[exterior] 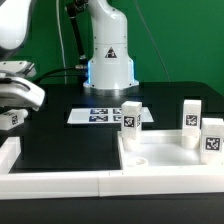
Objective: Assemble square table
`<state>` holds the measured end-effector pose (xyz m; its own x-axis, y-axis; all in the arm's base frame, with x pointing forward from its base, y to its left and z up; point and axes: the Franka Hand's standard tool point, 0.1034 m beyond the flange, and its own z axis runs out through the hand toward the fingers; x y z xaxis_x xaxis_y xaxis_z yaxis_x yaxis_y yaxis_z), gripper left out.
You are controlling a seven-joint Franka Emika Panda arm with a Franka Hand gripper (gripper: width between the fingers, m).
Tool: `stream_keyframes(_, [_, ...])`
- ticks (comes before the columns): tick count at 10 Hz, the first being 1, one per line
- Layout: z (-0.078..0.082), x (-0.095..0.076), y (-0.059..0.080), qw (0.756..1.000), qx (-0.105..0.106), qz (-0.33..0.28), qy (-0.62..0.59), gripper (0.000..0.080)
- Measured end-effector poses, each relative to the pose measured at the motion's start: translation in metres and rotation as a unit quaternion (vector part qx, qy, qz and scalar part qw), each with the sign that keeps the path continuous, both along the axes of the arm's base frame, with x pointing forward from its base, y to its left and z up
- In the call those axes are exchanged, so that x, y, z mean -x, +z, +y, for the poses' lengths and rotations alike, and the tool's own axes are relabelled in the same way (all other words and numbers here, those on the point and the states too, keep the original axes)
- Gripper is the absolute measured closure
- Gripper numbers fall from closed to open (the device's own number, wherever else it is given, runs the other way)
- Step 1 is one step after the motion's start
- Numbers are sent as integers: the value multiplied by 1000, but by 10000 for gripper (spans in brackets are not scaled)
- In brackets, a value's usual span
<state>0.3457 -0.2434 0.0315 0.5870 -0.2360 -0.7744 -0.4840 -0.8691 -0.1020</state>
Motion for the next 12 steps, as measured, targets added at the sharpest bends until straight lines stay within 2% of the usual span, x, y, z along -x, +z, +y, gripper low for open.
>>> stream_keyframes(4, [-21, 12, -13, 1000, -6, -1, 0, 150])
stream_keyframes(8, [-21, 16, -24, 1000, 1, 17, -4, 150])
stream_keyframes(10, [-21, 16, -24, 1000, 0, 17, -4, 159])
stream_keyframes(12, [-21, 17, -25, 1000, 0, 17, -4, 514])
